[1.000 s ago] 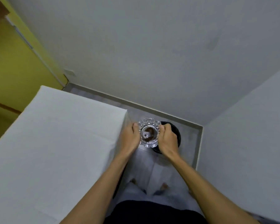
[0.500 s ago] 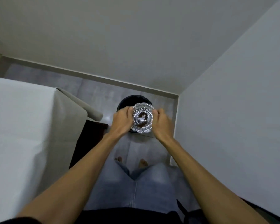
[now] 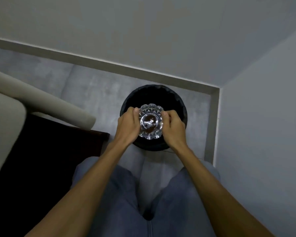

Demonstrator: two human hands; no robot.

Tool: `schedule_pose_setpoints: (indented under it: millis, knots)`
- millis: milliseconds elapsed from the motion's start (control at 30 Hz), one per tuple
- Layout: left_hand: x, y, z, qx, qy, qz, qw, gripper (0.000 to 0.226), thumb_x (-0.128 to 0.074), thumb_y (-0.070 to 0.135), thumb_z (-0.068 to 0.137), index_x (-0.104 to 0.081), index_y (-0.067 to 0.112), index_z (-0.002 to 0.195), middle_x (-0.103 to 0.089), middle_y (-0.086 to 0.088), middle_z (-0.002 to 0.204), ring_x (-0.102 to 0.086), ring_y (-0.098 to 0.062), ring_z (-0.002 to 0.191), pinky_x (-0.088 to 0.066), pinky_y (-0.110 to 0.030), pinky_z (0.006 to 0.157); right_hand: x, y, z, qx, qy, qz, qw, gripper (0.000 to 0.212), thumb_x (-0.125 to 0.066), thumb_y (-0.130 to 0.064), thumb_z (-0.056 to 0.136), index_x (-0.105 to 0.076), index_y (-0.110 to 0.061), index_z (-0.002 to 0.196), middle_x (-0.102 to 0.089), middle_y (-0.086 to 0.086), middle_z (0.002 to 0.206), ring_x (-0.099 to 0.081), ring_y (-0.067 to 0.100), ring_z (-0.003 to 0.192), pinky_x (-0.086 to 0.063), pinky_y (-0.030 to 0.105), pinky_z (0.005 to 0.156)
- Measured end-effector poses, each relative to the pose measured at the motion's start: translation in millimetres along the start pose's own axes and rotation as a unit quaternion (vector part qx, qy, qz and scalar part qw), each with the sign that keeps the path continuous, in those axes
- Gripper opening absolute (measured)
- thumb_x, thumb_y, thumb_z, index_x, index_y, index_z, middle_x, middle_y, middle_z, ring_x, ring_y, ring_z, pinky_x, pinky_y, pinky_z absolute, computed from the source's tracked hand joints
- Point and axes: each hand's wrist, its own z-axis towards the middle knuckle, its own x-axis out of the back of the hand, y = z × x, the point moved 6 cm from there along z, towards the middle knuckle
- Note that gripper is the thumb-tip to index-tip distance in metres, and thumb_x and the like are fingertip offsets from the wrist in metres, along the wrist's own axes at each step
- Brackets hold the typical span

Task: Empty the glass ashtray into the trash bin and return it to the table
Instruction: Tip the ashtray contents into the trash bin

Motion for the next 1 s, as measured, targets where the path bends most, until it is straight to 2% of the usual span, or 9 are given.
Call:
schedule_pose_setpoints:
  millis: [167, 267, 467, 533, 633, 700, 833, 933, 1000]
  knots:
    - [-33, -40, 28, -0.064, 0.031, 0.000, 0.997, 0.036, -0.031, 0.029, 0.107, -0.061, 0.014, 0.118, -0.066, 0.002, 0.096, -0.058, -0.012, 0.085, -0.039, -0.022, 0.074, -39, 45, 28, 0.024, 0.028, 0.015, 0.999, 0.030, -0.042, -0.037, 0.103, -0.061, -0.015, 0.096, -0.067, -0.005, 0.076, -0.062, 0.001, 0.069, -0.044, 0.011, 0.059]
    - [-46, -58, 40, -0.077, 0.044, -0.011, 0.996, 0.035, -0.034, 0.028, 0.106, -0.064, 0.017, 0.121, -0.069, 0.004, 0.099, -0.059, -0.009, 0.086, -0.040, -0.018, 0.074, -50, 58, 35, 0.047, 0.032, 0.011, 0.998, 0.029, -0.040, -0.035, 0.104, -0.063, -0.017, 0.102, -0.065, -0.010, 0.080, -0.060, -0.008, 0.072, -0.043, 0.007, 0.062]
    - [-43, -67, 50, -0.087, 0.096, 0.004, 0.992, 0.034, -0.037, 0.027, 0.105, -0.068, 0.015, 0.113, -0.074, -0.003, 0.104, -0.065, -0.021, 0.097, -0.047, -0.028, 0.080, -56, 61, 22, 0.156, 0.040, -0.066, 0.985, 0.035, -0.050, -0.023, 0.101, -0.061, -0.010, 0.132, -0.064, 0.005, 0.129, -0.060, 0.015, 0.115, -0.044, 0.023, 0.100]
    - [-36, -66, 53, -0.070, 0.098, 0.016, 0.993, 0.034, -0.037, 0.027, 0.105, -0.068, 0.013, 0.110, -0.073, -0.007, 0.106, -0.065, -0.027, 0.100, -0.043, -0.028, 0.077, -54, 58, 9, 0.220, 0.032, -0.072, 0.972, 0.036, -0.058, -0.024, 0.097, -0.063, -0.009, 0.129, -0.058, 0.007, 0.138, -0.056, 0.016, 0.124, -0.048, 0.030, 0.104]
    - [-28, -65, 57, -0.020, 0.064, 0.008, 0.998, 0.034, -0.039, 0.027, 0.104, -0.069, 0.011, 0.106, -0.073, -0.011, 0.102, -0.063, -0.028, 0.093, -0.041, -0.030, 0.074, -54, 54, -7, 0.308, -0.013, -0.135, 0.942, 0.049, -0.069, -0.041, 0.087, -0.064, -0.011, 0.126, -0.048, 0.010, 0.147, -0.048, 0.019, 0.134, -0.042, 0.027, 0.110]
    - [-31, -65, 57, 0.011, 0.021, -0.016, 1.000, 0.034, -0.041, 0.027, 0.102, -0.071, 0.011, 0.101, -0.073, -0.012, 0.099, -0.063, -0.027, 0.088, -0.045, -0.033, 0.073, -52, 52, -9, 0.353, -0.002, -0.201, 0.914, 0.050, -0.069, -0.043, 0.085, -0.064, -0.010, 0.123, -0.052, 0.013, 0.140, -0.053, 0.027, 0.125, -0.048, 0.033, 0.105]
    - [-35, -68, 52, 0.071, -0.002, -0.073, 0.995, 0.027, -0.045, 0.030, 0.092, -0.064, 0.017, 0.077, -0.069, -0.012, 0.083, -0.063, -0.029, 0.079, -0.048, -0.035, 0.069, -44, 44, -4, 0.431, 0.085, -0.242, 0.865, 0.025, -0.059, -0.022, 0.093, -0.065, -0.001, 0.106, -0.062, 0.015, 0.108, -0.062, 0.031, 0.091, -0.057, 0.043, 0.067]
    - [-28, -65, 46, 0.084, 0.081, -0.133, 0.984, 0.036, -0.041, 0.030, 0.088, -0.062, 0.004, 0.074, -0.067, -0.016, 0.079, -0.062, -0.031, 0.072, -0.047, -0.038, 0.065, -43, 39, -3, 0.443, 0.093, -0.207, 0.867, 0.024, -0.057, -0.022, 0.098, -0.064, 0.000, 0.105, -0.061, 0.014, 0.098, -0.060, 0.028, 0.083, -0.053, 0.037, 0.068]
    - [-29, -64, 39, 0.031, 0.145, -0.097, 0.984, 0.038, -0.036, 0.030, 0.095, -0.064, 0.008, 0.081, -0.066, -0.010, 0.092, -0.062, -0.026, 0.085, -0.047, -0.039, 0.076, -45, 35, 1, 0.417, 0.091, -0.162, 0.890, 0.025, -0.060, -0.025, 0.098, -0.063, -0.001, 0.104, -0.059, 0.011, 0.093, -0.056, 0.022, 0.081, -0.048, 0.029, 0.071]
